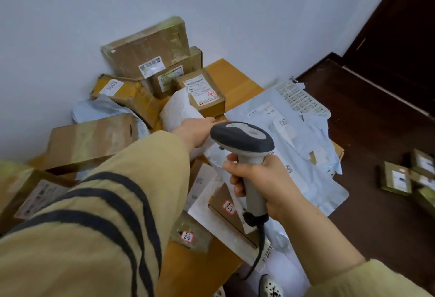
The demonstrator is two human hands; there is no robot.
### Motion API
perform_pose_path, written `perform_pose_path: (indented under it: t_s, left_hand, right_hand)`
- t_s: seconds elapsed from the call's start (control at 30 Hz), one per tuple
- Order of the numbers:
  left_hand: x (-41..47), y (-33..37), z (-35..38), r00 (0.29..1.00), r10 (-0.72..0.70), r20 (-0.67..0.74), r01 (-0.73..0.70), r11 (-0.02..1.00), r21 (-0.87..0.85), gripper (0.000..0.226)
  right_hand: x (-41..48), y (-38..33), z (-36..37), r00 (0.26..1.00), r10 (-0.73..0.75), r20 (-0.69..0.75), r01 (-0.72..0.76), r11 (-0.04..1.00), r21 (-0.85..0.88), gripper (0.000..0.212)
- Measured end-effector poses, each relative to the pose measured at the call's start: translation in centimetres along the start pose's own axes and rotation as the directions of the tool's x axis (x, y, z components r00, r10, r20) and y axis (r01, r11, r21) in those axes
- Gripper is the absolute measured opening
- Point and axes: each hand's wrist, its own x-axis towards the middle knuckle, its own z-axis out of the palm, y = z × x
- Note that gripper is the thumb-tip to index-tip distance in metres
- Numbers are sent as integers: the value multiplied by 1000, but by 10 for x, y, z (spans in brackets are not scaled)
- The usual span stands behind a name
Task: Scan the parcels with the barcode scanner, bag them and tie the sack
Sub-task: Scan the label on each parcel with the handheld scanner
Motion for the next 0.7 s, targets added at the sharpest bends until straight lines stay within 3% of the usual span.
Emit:
perform_pose_path:
  t_s: [0.1,0.2,0.3,0.43,0.53,0.7]
  left_hand:
    - [8,2,3,996,-44,83,30,986,162,45]
    - [1,-3,-8,998,-46,-53,55,982,178,39]
    - [-12,-15,-28,969,-72,-237,66,997,-34,29]
    - [-44,-30,-54,877,-326,-354,178,903,-391,59]
    - [-76,-38,-54,813,-419,-404,186,845,-502,36]
    - [-136,-44,-47,676,-650,-347,144,579,-803,80]
  right_hand:
    - [3,1,-1,1000,0,-30,-1,1000,-2,14]
    - [2,1,0,999,-2,-45,3,1000,22,15]
    - [-1,1,3,999,-13,-40,14,1000,15,15]
    - [-3,-1,6,999,-24,-34,25,1000,13,16]
    - [-9,-3,8,1000,-28,1,28,997,76,15]
    - [-21,-4,2,994,-62,89,54,995,87,10]
